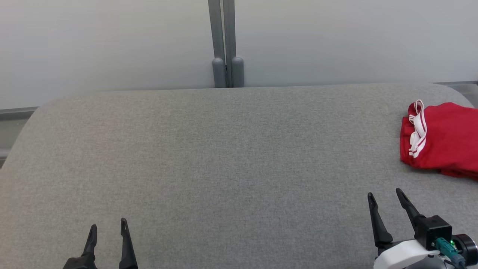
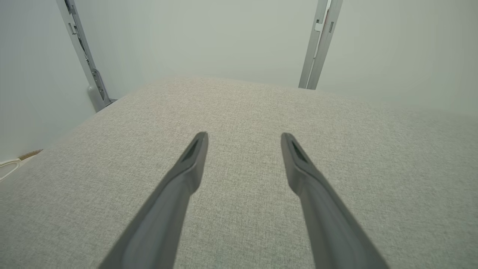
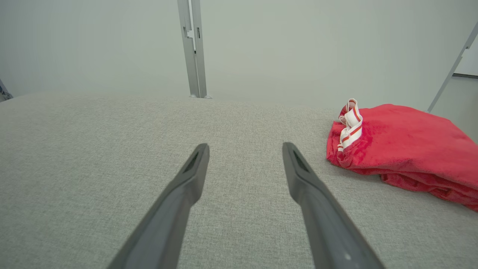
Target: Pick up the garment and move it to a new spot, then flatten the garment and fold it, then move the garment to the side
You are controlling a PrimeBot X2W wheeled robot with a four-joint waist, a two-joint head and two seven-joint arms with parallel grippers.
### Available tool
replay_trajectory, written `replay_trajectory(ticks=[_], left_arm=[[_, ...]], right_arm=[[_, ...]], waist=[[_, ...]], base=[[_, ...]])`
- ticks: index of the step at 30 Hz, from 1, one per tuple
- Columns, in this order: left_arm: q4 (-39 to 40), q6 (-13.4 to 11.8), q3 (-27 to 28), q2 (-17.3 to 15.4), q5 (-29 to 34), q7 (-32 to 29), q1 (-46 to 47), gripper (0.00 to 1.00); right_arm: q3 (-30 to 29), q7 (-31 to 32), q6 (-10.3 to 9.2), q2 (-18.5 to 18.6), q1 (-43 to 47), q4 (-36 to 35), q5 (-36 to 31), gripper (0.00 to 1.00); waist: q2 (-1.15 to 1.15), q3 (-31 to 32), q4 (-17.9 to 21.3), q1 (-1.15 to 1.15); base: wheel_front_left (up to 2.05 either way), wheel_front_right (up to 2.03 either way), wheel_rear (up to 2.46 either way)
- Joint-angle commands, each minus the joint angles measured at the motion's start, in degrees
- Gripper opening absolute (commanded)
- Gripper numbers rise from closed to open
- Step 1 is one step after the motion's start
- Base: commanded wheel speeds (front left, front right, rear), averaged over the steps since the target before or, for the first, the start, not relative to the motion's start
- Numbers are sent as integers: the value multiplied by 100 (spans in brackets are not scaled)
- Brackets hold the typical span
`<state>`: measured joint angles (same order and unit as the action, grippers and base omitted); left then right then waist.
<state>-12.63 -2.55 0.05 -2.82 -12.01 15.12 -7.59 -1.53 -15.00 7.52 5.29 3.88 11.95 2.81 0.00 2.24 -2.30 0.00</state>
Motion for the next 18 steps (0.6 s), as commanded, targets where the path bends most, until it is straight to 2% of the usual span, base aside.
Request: replay_trajectory(ticks=[1,4,11,18], left_arm=[[-23,-37,3,-19,-55,0,55,100],[-37,-36,-40,-19,-86,-1,66,100],[-72,310,-150,-19,-134,0,141,100],[-73,345,-239,-19,-173,-1,308,100]], right_arm=[[-11,-22,-6,20,-35,14,-27,100],[-44,-22,-6,53,-45,23,16,100],[-208,-22,-6,12,-12,-46,-28,100],[-240,-23,-6,48,-101,-54,-58,100]], waist=[[0,19,-32,0],[0,16,-67,0],[0,-29,-24,0],[0,-140,131,0]], base=[[0,0,0],[0,0,0],[0,0,0],[0,0,0]])
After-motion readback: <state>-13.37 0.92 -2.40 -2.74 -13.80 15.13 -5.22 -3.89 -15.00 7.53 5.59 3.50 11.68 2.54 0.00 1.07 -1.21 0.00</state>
